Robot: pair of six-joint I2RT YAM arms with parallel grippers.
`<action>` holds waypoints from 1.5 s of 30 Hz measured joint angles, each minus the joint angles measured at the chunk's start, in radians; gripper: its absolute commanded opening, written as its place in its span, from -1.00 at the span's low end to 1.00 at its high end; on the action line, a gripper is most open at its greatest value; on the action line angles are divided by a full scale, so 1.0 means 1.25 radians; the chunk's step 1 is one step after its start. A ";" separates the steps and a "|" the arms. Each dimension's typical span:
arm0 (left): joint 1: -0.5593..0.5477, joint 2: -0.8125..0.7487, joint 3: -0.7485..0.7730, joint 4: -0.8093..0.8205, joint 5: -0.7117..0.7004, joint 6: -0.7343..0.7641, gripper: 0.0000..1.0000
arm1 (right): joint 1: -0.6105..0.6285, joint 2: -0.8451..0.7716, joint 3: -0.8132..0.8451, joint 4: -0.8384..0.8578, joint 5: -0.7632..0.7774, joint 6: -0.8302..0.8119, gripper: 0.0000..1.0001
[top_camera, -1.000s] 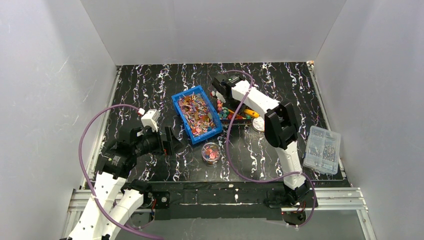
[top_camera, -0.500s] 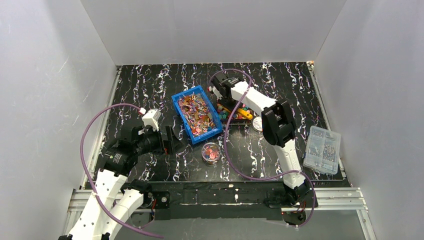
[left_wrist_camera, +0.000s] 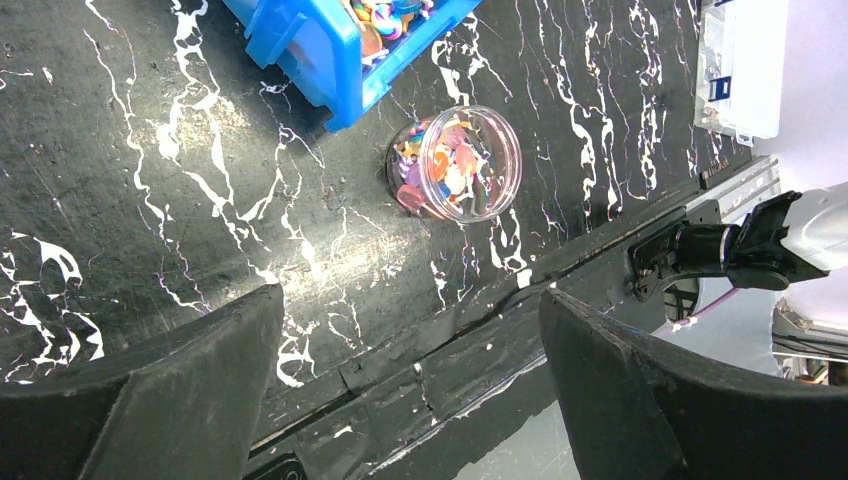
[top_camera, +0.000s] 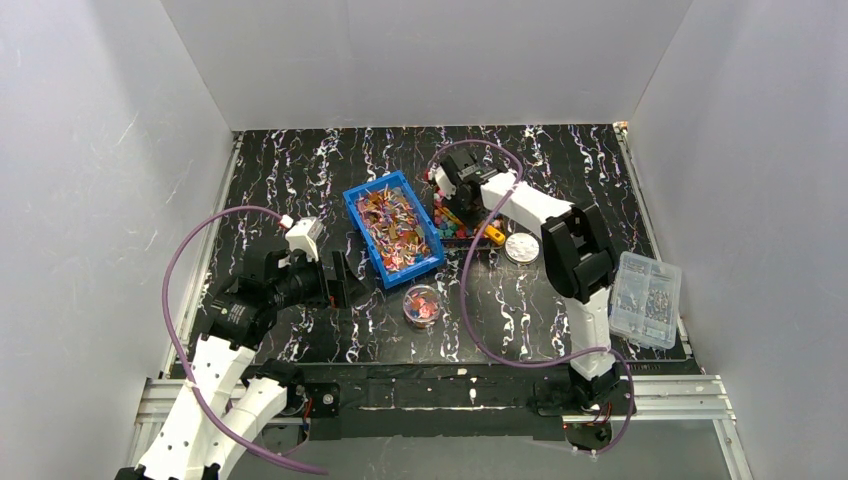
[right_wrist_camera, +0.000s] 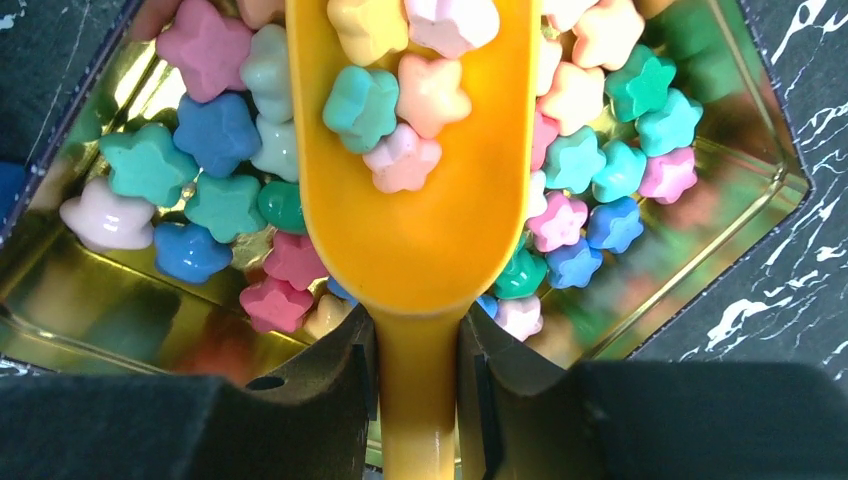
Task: Pack the candies
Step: Scoop the fake candies from the storage box.
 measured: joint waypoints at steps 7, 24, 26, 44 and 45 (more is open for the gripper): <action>0.000 0.003 0.000 0.000 0.000 0.000 0.97 | -0.007 -0.070 -0.099 0.049 -0.021 0.000 -0.97; 0.000 0.012 0.000 0.000 -0.003 -0.002 0.97 | -0.022 -0.236 -0.221 0.086 -0.022 0.000 -0.97; 0.000 0.013 0.000 0.000 -0.004 -0.002 0.97 | -0.022 -0.255 -0.228 0.084 -0.023 0.001 -0.97; 0.000 0.020 0.000 0.000 -0.005 -0.002 0.97 | 0.009 -0.548 -0.320 0.006 -0.056 0.060 -0.97; 0.000 0.019 0.000 0.000 -0.005 -0.002 0.97 | 0.020 -0.560 -0.320 -0.005 -0.055 0.066 -0.97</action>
